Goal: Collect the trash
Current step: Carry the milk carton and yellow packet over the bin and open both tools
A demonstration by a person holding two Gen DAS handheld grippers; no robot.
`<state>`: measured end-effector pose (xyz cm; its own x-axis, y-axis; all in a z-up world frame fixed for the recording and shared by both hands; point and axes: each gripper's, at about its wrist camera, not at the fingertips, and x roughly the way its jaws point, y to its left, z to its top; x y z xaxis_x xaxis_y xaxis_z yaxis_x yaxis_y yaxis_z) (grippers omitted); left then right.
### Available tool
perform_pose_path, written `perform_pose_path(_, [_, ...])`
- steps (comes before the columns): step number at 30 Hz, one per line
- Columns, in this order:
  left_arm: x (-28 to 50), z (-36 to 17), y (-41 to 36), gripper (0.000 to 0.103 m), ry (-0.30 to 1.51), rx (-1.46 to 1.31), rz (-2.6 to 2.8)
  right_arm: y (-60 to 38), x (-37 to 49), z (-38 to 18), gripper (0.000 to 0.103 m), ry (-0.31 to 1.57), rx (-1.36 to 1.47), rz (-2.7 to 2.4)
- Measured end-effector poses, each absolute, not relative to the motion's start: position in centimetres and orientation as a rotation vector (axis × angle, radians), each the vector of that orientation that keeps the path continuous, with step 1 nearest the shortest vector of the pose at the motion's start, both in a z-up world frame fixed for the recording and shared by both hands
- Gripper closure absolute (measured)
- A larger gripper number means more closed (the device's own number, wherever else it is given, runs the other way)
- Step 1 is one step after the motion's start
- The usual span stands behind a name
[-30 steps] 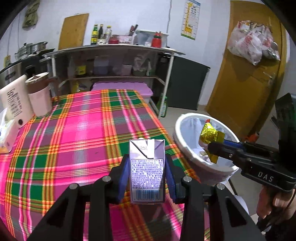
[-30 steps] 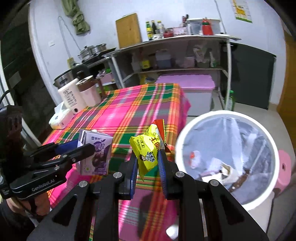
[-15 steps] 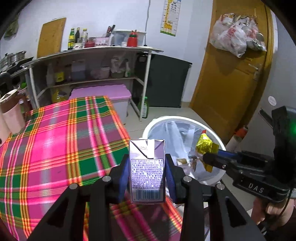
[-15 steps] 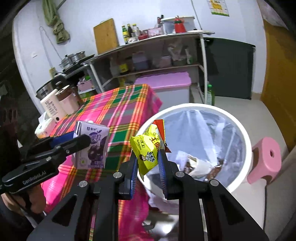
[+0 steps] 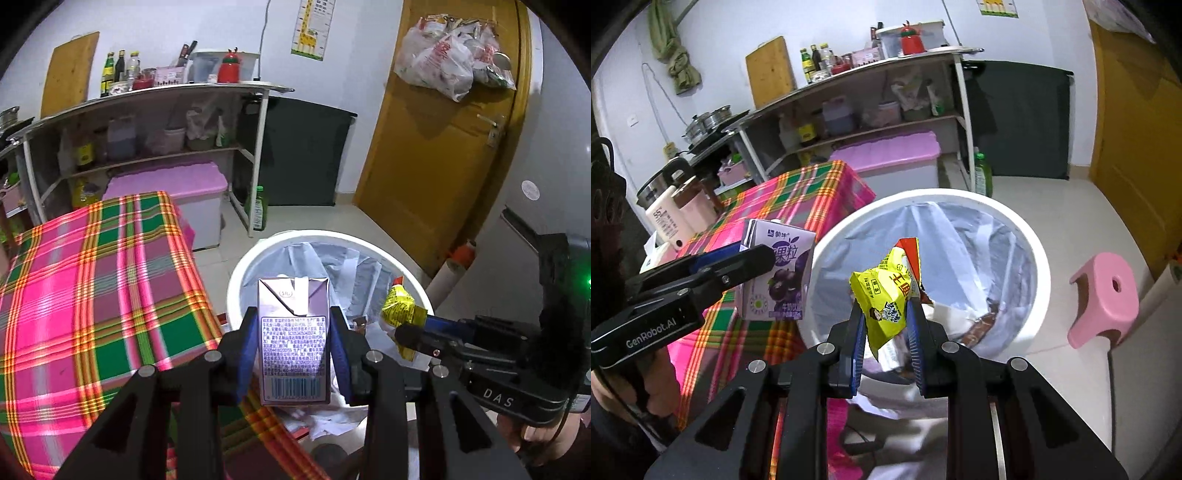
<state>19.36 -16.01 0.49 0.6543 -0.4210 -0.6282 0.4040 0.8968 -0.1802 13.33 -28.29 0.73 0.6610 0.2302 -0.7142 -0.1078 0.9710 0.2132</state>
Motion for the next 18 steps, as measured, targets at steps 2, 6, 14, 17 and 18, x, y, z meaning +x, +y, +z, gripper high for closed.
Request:
perform_pose_path(2, [19.6, 0.3, -16.4, 0.065, 0.724, -0.021, -0.477, -28.6, 13.4, 0.5, 0.080, 0.835, 0.161, 0.185])
perform_pose_path(6, [20.2, 0.0, -17.0, 0.065, 0.737, -0.019, -0.494, -29.1, 13.6, 0.2, 0.080, 0.851, 0.165, 0.177])
perform_pose_path(14, [20.9, -0.7, -18.2, 0.064, 0.755, -0.017, -0.531, -29.4, 14.1, -0.7, 0.080, 0.888, 0.171, 0.177])
perform_pose_path(17, [21.2, -0.9, -18.3, 0.064, 0.764, -0.023, -0.536, -29.3, 14.2, -1.0, 0.080, 0.901, 0.169, 0.177])
perform_pose_path(18, [21.2, -0.9, -18.3, 0.064, 0.765, -0.027, -0.537, -29.3, 14.2, -1.1, 0.079, 0.902, 0.169, 0.176])
